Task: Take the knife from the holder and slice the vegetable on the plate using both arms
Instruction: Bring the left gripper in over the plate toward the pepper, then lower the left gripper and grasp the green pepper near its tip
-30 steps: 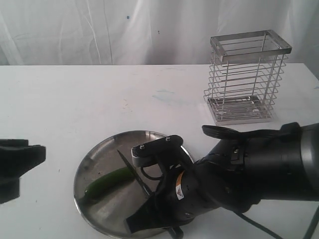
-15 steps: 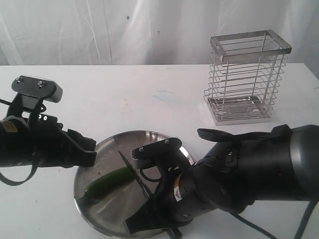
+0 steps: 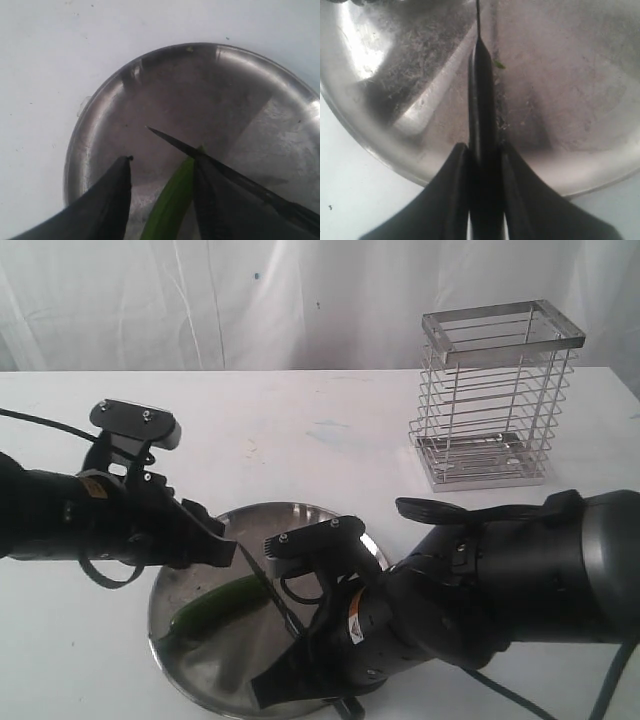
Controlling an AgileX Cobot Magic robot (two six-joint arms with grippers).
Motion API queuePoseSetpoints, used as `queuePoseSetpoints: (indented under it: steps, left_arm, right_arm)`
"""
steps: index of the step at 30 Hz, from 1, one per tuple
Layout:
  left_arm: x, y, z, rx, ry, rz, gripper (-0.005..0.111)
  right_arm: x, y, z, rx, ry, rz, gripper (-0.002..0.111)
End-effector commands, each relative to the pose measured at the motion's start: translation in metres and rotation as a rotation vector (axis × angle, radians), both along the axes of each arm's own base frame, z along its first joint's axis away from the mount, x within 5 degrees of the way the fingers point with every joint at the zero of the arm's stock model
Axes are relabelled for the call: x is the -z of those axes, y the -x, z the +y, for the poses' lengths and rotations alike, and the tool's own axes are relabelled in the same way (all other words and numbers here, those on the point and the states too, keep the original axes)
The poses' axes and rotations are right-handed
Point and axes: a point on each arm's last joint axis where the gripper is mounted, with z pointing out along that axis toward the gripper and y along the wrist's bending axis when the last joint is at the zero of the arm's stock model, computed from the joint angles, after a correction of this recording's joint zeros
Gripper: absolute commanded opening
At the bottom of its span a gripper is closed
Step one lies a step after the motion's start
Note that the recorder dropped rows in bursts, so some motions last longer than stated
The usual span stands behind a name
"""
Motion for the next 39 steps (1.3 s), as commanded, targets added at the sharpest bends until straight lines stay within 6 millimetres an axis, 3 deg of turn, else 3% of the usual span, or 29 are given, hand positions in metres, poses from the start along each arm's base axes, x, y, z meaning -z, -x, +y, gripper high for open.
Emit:
queuePoseSetpoints:
  steps: [1, 14, 39]
  left_arm:
    - [0.009, -0.013, -0.007, -0.007, -0.011, 0.004, 0.045]
    - [0.027, -0.042, -0.022, -0.007, -0.029, 0.048, 0.045]
    - [0.032, -0.042, -0.023, 0.003, -0.042, 0.073, 0.045]
  right_arm:
    - [-0.002, -0.001, 0.001, 0.006, -0.017, -0.008, 0.0]
    - [-0.002, -0.001, 0.002, 0.007, -0.023, -0.014, 0.0]
    - [0.004, -0.001, 0.002, 0.005, -0.003, 0.001, 0.0]
